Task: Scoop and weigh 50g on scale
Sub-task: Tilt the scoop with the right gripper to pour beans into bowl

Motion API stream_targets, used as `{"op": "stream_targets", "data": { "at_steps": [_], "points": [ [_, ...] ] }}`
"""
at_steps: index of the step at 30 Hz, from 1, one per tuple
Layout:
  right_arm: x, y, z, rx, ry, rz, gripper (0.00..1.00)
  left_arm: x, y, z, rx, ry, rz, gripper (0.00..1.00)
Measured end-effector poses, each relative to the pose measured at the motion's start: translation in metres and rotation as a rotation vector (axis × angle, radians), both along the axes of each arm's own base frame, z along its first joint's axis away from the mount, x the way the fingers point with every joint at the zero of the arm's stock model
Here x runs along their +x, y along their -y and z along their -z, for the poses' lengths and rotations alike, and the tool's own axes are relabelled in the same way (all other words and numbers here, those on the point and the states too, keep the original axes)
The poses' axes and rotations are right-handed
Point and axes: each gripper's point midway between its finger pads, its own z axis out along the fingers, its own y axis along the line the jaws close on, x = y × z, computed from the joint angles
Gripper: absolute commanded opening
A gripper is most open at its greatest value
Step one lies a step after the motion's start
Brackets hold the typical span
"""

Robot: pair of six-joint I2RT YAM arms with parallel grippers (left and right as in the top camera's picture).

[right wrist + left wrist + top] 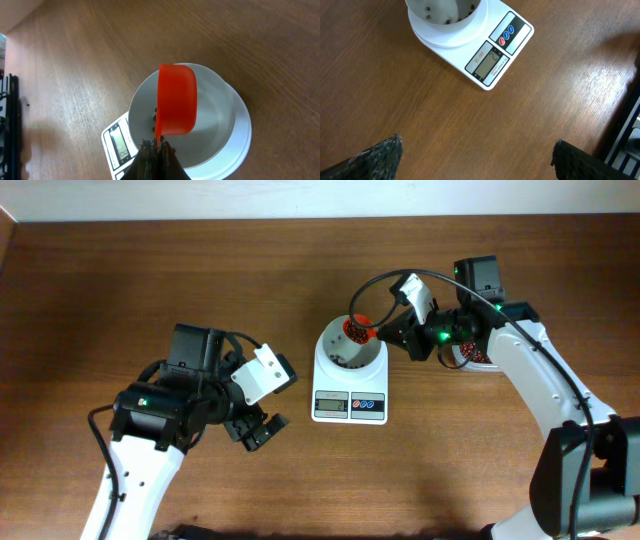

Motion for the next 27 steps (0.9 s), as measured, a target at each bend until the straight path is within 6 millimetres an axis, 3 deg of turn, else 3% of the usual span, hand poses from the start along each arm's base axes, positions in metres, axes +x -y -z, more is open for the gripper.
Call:
{"op": "stream_targets", "data": {
  "at_steps": [27],
  "points": [
    [-0.0014, -0.0018, -0.0005, -0.031, 0.132, -0.105, 0.04, -0.0004, -0.0001, 0.0002, 0.000, -0.002, 0.000, 0.99]
  ]
}}
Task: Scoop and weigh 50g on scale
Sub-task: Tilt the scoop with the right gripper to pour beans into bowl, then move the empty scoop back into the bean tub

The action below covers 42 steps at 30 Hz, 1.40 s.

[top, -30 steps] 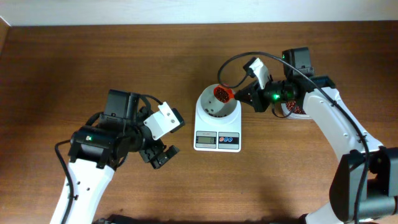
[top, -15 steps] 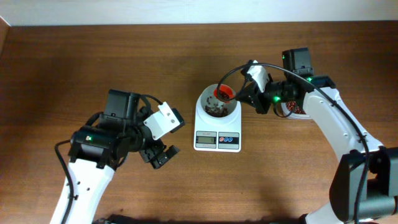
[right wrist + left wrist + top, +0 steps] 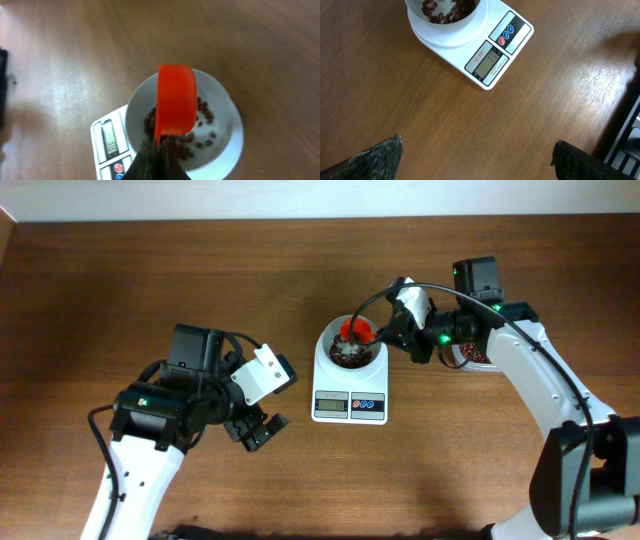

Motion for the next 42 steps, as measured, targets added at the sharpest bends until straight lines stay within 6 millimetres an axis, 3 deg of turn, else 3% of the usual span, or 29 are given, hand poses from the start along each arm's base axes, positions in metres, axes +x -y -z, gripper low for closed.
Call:
{"op": "stream_targets", "data": {
  "at_steps": [9, 16, 27, 33, 37, 39, 42],
  "points": [
    [0.010, 0.004, 0.004, -0.044, 0.017, 0.049, 0.04, 0.000, 0.000, 0.000, 0.000, 0.000, 0.000, 0.99],
    [0.002, -0.010, 0.004, -0.048, 0.038, -0.013, 0.04, 0.000, 0.000, 0.000, 0.000, 0.000, 0.000, 0.99],
    [0.008, -0.009, 0.005, -0.073, 0.073, -0.001, 0.04, 0.000, 0.000, 0.000, 0.000, 0.000, 0.000, 0.99],
    [0.000, -0.011, 0.005, -0.051, 0.032, -0.018, 0.04, 0.000, 0.000, 0.000, 0.000, 0.000, 0.000, 0.99],
    [-0.008, -0.020, -0.008, 0.047, -0.015, -0.042, 0.04, 0.000, 0.000, 0.000, 0.000, 0.000, 0.000, 0.99],
    [-0.005, -0.009, -0.023, 0.068, -0.032, 0.005, 0.04, 0.000, 0.000, 0.000, 0.000, 0.000, 0.000, 0.99],
    [-0.010, 0.031, -0.085, 0.089, 0.044, 0.124, 0.04, 0.000, 0.000, 0.000, 0.000, -0.001, 0.000, 0.99]
  ]
}}
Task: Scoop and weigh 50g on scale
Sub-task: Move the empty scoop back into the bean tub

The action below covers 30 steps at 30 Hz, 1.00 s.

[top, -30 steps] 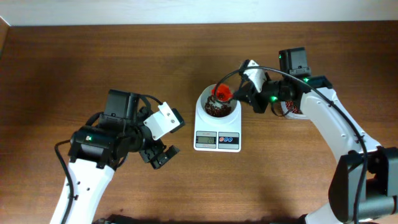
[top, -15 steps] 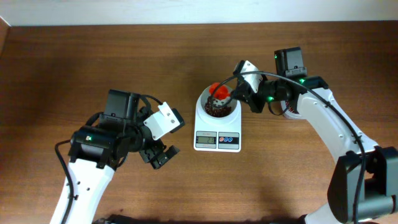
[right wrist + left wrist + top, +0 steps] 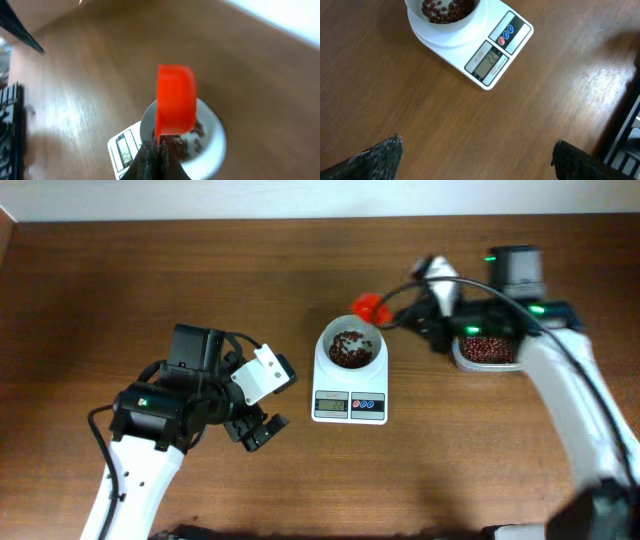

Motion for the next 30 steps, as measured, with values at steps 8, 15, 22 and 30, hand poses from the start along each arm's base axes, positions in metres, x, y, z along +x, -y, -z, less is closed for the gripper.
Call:
{"op": "stream_targets", "data": {
  "at_steps": [8, 15, 22, 30],
  "points": [
    [-0.016, 0.153, 0.004, -0.367, -0.109, 0.545, 0.04, 0.000, 0.000, 0.000, 0.000, 0.001, -0.001, 0.99],
    [-0.004, 0.211, 0.074, -0.708, -0.296, 0.740, 0.04, 0.000, 0.000, 0.000, 0.000, 0.001, 0.000, 0.99],
    [0.008, 0.224, 0.114, -1.045, -0.312, 0.756, 0.04, 0.000, 0.000, 0.000, 0.000, 0.001, -0.001, 0.99],
    [0.009, 0.222, 0.142, -1.077, -0.378, 0.756, 0.04, 0.000, 0.000, 0.000, 0.000, 0.001, 0.000, 0.99]
  ]
}}
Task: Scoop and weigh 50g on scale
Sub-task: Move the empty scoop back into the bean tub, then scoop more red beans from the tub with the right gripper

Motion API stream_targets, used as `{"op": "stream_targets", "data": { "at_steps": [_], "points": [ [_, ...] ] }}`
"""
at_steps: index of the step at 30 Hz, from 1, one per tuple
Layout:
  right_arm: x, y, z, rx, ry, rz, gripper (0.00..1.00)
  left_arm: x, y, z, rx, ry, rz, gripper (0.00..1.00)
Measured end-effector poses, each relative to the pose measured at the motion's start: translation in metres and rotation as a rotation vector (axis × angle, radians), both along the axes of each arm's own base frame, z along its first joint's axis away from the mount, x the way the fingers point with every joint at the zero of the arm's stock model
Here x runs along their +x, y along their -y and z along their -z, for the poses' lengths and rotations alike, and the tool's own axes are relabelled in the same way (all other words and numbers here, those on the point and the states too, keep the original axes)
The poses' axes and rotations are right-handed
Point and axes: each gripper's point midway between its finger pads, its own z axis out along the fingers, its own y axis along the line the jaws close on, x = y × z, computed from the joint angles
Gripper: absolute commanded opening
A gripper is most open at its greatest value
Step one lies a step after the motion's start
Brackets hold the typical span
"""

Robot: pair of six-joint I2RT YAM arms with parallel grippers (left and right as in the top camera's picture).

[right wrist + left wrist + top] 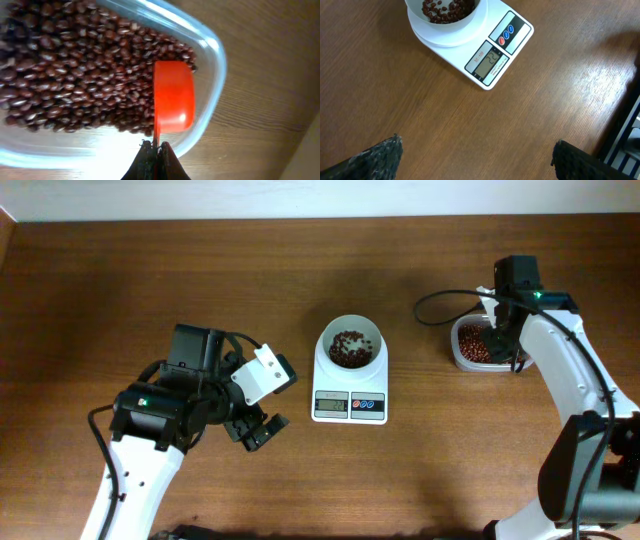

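A white scale (350, 402) sits mid-table with a white bowl (350, 346) of dark red beans on it; its display (488, 60) shows digits. My right gripper (156, 146) is shut on the handle of a red scoop (173, 103), which sits over the beans in a clear container (210, 50) at the right (476, 346). My left gripper (256, 430) stands open over bare wood left of the scale, its fingertips (380, 155) wide apart.
The table's far edge meets a white wall along the top of the overhead view. A black cable (440, 298) loops from the right arm between the bowl and the container. A dark edge shows at the right of the left wrist view.
My right gripper has moved with the red scoop from beside the bowl's far rim to over the bean container at the right. The left arm has not moved.
The scoop was first tilted over a bowl holding only a few beans. Then beans lay in the bowl under the scoop. Then the scoop was lifted off past the bowl's rim with the scale showing a reading, and now it is at the bean container.
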Motion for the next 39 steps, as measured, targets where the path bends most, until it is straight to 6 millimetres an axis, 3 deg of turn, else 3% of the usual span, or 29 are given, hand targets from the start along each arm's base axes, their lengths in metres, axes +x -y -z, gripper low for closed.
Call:
{"op": "stream_targets", "data": {
  "at_steps": [6, 17, 21, 27, 39],
  "points": [
    [-0.010, -0.017, 0.011, 0.167, -0.042, -0.003, 0.04, 0.000, 0.000, 0.000, 0.000, 0.000, 0.000, 0.99],
    [-0.015, -0.007, 0.007, 0.666, 0.046, 0.222, 0.04, 0.000, 0.000, 0.000, 0.000, 0.000, 0.000, 0.99],
    [-0.014, -0.013, 0.004, 0.761, 0.056, 0.246, 0.04, 0.000, 0.000, 0.000, 0.000, 0.000, 0.000, 0.99],
    [-0.009, -0.022, 0.017, 0.915, 0.032, 0.278, 0.04, 0.000, 0.000, 0.000, 0.000, 0.000, 0.000, 0.99],
    [-0.010, 0.015, 0.003, 1.187, 0.148, 0.431, 0.04, 0.000, 0.000, 0.000, 0.000, 0.000, 0.000, 0.99]
  ]
}}
